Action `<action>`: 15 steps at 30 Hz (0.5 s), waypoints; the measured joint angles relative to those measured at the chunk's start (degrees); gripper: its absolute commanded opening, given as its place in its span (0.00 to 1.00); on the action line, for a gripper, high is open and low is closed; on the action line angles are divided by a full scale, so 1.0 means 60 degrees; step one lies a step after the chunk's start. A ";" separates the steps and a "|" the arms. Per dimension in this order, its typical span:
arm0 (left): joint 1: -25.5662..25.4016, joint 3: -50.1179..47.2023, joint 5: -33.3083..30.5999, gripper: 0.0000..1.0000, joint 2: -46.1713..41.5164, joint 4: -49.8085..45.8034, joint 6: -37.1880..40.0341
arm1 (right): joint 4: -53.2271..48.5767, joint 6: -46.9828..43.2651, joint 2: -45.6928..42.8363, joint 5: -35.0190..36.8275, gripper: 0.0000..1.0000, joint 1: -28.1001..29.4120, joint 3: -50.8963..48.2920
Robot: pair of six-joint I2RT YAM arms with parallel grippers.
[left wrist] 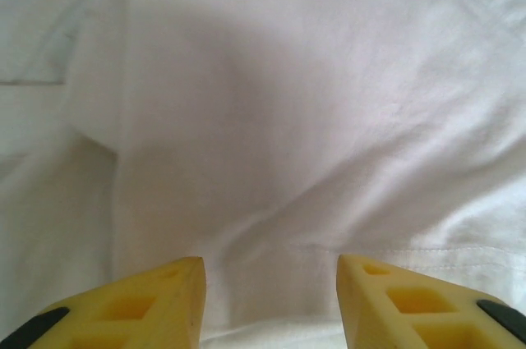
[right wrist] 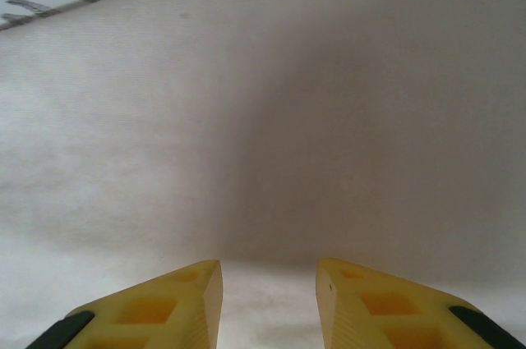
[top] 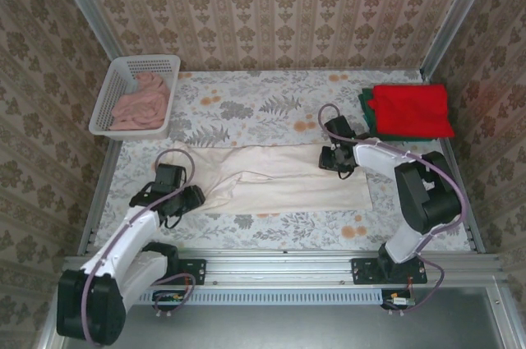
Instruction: Fold and stack the t-shirts
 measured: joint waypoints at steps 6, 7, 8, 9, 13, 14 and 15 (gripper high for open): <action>-0.0036 0.0896 -0.0226 0.58 0.0160 -0.0561 0.0080 | -0.0146 0.0076 0.0007 0.0102 0.41 0.0244 0.0193; -0.0058 0.1209 -0.0255 0.59 0.0386 -0.0517 0.0146 | -0.0142 0.0113 -0.0015 0.0117 0.41 0.0470 0.0280; -0.0066 0.1552 -0.0266 0.59 0.0670 -0.0433 0.0219 | -0.0142 0.0146 -0.0015 0.0131 0.41 0.0758 0.0415; -0.0073 0.1814 -0.0270 0.59 0.0980 -0.0302 0.0284 | -0.0142 0.0164 0.0018 0.0153 0.40 0.1107 0.0627; -0.0044 0.2805 -0.0233 0.58 0.2830 0.0539 0.0594 | -0.0127 0.0240 0.1224 0.0168 0.37 0.2656 0.2688; -0.0015 0.2965 -0.0208 0.58 0.3340 0.0765 0.0663 | -0.0091 0.0240 0.1785 0.0175 0.35 0.2987 0.3384; 0.0018 0.3056 -0.0153 0.57 0.3763 0.0951 0.0721 | -0.0080 0.0240 0.2302 0.0204 0.34 0.3235 0.3993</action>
